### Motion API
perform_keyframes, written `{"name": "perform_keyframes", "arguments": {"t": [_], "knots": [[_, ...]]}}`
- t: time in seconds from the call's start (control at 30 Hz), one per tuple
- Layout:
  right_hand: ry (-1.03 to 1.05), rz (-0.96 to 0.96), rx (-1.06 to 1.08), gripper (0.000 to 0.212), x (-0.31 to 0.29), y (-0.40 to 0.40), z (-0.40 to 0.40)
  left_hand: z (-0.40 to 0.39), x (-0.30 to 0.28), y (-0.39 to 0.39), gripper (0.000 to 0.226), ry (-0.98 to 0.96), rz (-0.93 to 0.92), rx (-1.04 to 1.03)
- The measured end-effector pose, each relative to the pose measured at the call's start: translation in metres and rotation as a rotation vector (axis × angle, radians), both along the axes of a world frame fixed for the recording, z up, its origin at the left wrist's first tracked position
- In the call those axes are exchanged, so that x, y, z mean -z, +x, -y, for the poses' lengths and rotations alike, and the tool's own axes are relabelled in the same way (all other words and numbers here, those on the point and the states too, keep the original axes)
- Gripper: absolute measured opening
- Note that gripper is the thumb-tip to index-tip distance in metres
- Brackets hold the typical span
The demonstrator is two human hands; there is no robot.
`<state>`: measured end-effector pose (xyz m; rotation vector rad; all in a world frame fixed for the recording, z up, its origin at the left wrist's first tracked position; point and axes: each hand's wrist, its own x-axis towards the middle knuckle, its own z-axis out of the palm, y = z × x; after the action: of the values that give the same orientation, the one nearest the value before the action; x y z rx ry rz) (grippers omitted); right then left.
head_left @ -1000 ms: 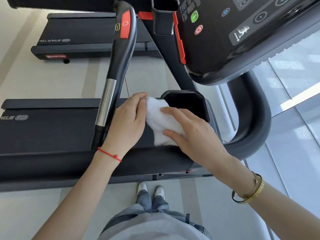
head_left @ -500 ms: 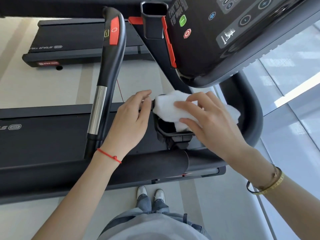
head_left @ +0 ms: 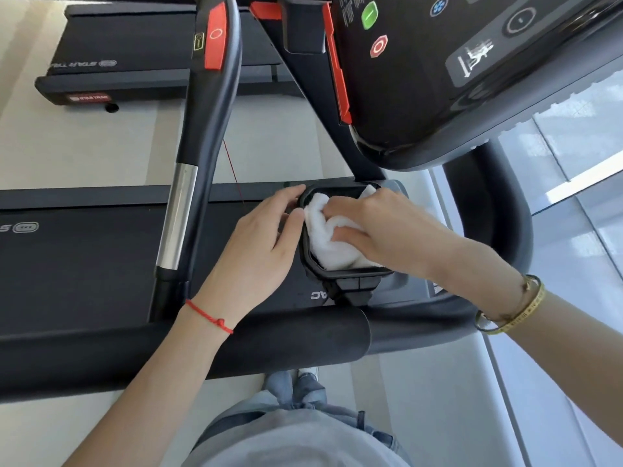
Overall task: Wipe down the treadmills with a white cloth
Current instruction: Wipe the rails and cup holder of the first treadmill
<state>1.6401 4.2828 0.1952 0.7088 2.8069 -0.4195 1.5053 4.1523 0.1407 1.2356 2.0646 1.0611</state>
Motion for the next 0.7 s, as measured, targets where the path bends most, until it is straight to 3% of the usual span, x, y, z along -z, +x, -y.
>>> {"name": "perform_keyframes", "arguments": {"t": [0.23,0.47,0.7], "knots": [[0.068,0.006,-0.124,0.026,-0.004,0.011,0.001,0.003,0.004,0.001,0.052,-0.006,0.028,0.025],[0.001,-0.180,-0.314,0.051,-0.011,0.044,-0.006,0.003,0.007,0.001,0.050,0.003,0.024,0.017],[0.139,0.041,-0.536,0.071,-0.004,0.040,-0.013,0.003,0.008,0.002,0.051,0.011,0.001,0.021]]}}
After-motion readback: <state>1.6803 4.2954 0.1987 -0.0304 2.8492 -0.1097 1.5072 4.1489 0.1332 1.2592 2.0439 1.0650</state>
